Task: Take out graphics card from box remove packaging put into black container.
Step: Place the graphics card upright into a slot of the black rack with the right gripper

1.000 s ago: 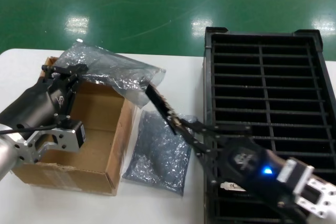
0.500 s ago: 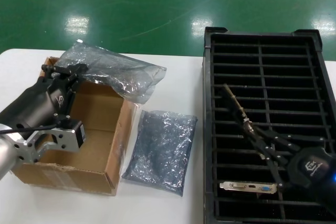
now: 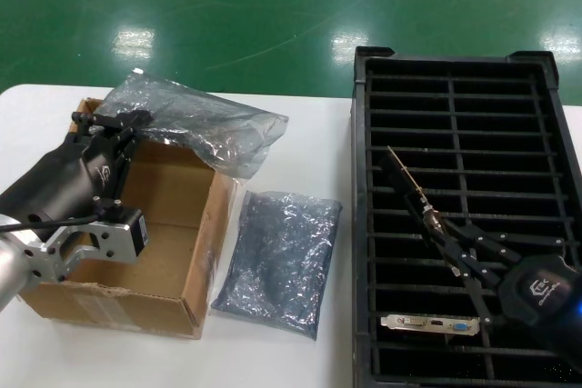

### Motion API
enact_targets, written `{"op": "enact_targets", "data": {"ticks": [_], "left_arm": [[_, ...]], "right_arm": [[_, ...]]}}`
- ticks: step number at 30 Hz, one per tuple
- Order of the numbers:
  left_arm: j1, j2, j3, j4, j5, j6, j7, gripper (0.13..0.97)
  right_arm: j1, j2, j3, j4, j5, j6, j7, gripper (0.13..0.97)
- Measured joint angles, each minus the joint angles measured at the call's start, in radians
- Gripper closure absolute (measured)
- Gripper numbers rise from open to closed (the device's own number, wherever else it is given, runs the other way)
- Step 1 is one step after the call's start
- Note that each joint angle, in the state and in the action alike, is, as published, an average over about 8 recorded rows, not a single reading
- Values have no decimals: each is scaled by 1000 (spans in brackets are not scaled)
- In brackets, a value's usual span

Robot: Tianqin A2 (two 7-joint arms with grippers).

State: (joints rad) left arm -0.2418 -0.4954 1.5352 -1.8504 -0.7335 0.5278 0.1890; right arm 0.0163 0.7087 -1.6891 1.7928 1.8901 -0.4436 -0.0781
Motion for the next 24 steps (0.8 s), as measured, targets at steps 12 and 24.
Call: {"op": "enact_targets", "data": {"ticks": [12, 24], "left_arm": [[0, 0, 0, 0, 0, 0, 0, 958], [0, 0, 0, 0, 0, 0, 0, 958]], "right_arm": [[49, 95, -52, 54, -119, -2, 153, 929], [270, 273, -145, 122, -270, -228, 417, 929]]}}
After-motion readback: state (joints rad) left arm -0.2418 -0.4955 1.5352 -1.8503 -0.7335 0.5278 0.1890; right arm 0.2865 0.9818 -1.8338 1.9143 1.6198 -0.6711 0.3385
